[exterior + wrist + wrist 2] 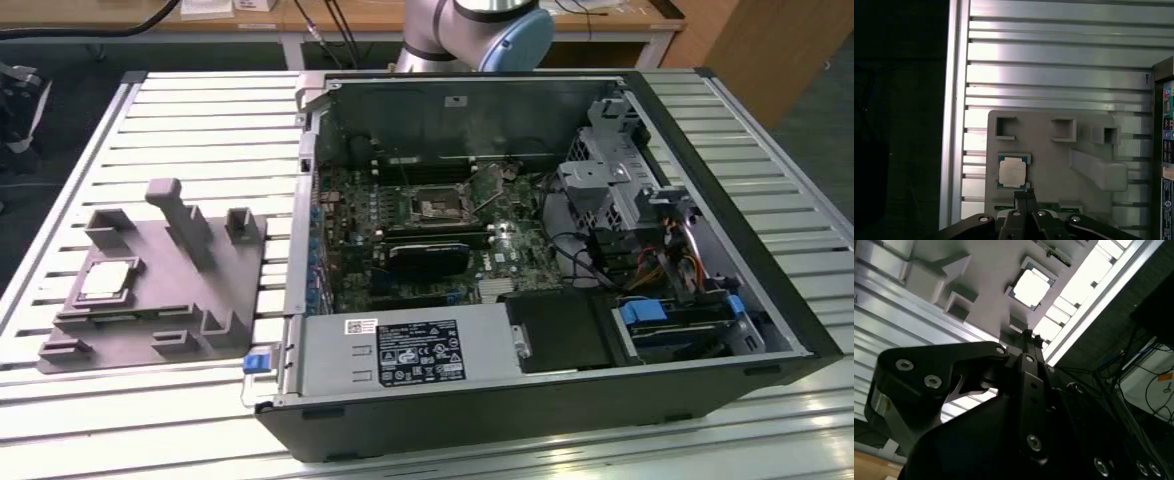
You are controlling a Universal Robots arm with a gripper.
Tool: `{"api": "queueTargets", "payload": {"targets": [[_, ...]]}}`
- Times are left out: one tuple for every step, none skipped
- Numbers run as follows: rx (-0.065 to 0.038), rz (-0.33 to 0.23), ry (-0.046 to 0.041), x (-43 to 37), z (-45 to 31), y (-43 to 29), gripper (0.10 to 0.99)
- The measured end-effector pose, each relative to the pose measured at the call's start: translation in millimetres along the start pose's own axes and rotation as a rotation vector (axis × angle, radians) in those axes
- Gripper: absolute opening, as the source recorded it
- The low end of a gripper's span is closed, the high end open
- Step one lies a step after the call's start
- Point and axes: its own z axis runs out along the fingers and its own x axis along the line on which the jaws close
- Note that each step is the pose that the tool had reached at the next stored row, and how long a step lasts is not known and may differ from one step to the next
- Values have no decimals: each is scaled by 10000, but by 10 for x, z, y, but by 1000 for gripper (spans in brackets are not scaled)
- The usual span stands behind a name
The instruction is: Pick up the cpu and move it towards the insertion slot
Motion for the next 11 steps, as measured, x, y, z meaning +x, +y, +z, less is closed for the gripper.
{"api": "queueTargets", "payload": {"targets": [[-1,-1,-2,7,7,0,106],[2,-1,-3,9,14,-1,106],[7,-1,6,10,25,-1,106],[7,-1,12,10,38,-3,114],[7,0,21,10,53,-4,114],[8,1,26,11,71,-5,169],[7,1,28,11,90,-6,169],[8,0,30,11,107,-7,235],[7,0,29,11,125,-8,294],[7,1,30,12,143,-9,353],[7,-1,30,13,162,-10,353]]}}
